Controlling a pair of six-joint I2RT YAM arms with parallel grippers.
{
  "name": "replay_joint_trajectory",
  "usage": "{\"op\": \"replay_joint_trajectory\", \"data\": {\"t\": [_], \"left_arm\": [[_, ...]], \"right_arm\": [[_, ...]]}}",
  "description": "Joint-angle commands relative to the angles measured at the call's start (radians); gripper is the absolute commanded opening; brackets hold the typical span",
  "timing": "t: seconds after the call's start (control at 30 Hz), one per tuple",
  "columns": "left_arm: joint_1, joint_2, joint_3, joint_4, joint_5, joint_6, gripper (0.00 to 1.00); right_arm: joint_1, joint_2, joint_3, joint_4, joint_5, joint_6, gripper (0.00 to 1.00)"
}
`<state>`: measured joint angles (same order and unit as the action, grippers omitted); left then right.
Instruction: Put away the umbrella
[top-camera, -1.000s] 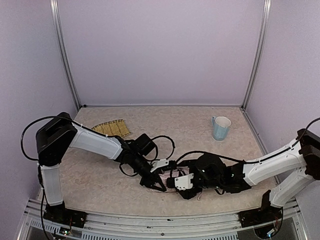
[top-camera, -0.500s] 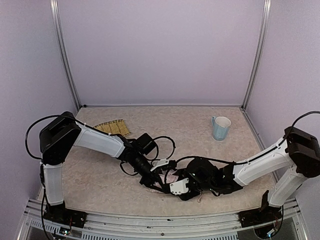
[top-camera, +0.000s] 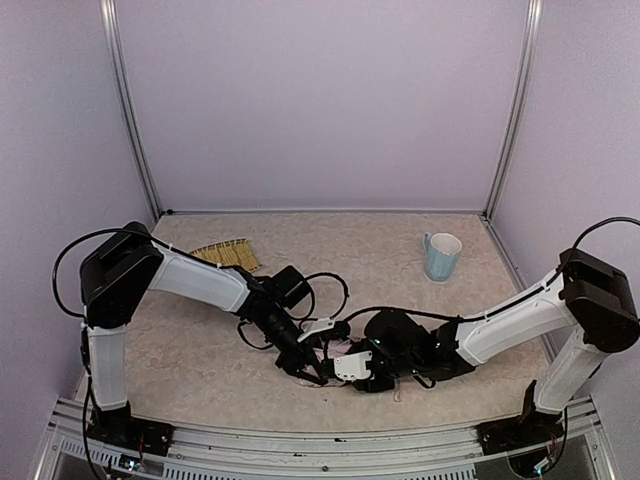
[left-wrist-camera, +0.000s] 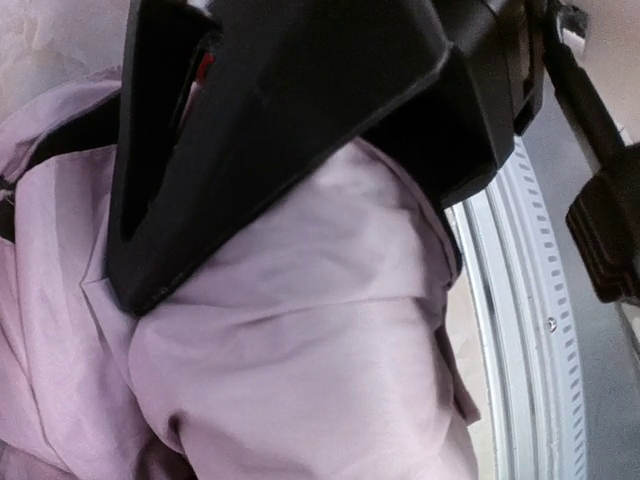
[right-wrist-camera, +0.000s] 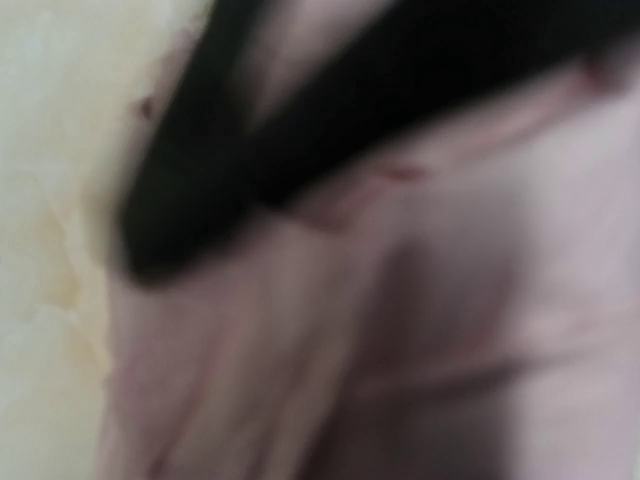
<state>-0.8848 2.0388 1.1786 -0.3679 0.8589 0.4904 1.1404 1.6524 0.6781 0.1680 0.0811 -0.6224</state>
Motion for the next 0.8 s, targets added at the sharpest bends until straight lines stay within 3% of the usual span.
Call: {"op": "replay_joint_trajectory", "data": {"t": [0.0,0.03,0.07,0.27,0.43,0.57,0.67,0.7,0.77], "left_arm": [[-0.035,-0.013,-0.071,-0.066,-0.090,0.011,0.85],[-0.033,-0.049,-0.097,-0.019,-0.123,0.000,0.97],[-0.031,-0.086,-0.112,0.027,-0.152,-0.008,0.99],[-0.030,-0.357,-0.274,0.302,-0.414,-0.054,0.99],[-0.032,-0.639,-0.457,0.601,-0.739,-0.116,0.99],[-0.035,-0.833,-0.616,0.997,-0.921,-0.269,0.99],[-0.019,-0.889,-0.725,1.252,-0.779,-0.334,0.99],[-0.022,-0.880,-0.736,1.255,-0.686,-0.306,0.94],[-0.043,-0.843,-0.713,1.167,-0.634,-0.278,0.73]], "right_arm": [[-0.022,0.056,0.006,-0.100,0.005,-0.005,0.04],[-0.025,0.052,0.003,-0.101,-0.001,0.001,0.01],[-0.026,0.050,0.002,-0.101,-0.004,0.004,0.00],[-0.045,0.019,0.005,-0.115,-0.022,0.046,0.00],[-0.080,-0.077,0.016,-0.104,-0.092,0.071,0.00],[-0.126,-0.150,0.012,-0.073,-0.173,0.073,0.00],[-0.158,-0.190,0.019,-0.069,-0.186,0.091,0.00],[-0.166,-0.207,0.018,-0.063,-0.187,0.098,0.00],[-0.187,-0.249,0.018,-0.050,-0.191,0.108,0.00]]}}
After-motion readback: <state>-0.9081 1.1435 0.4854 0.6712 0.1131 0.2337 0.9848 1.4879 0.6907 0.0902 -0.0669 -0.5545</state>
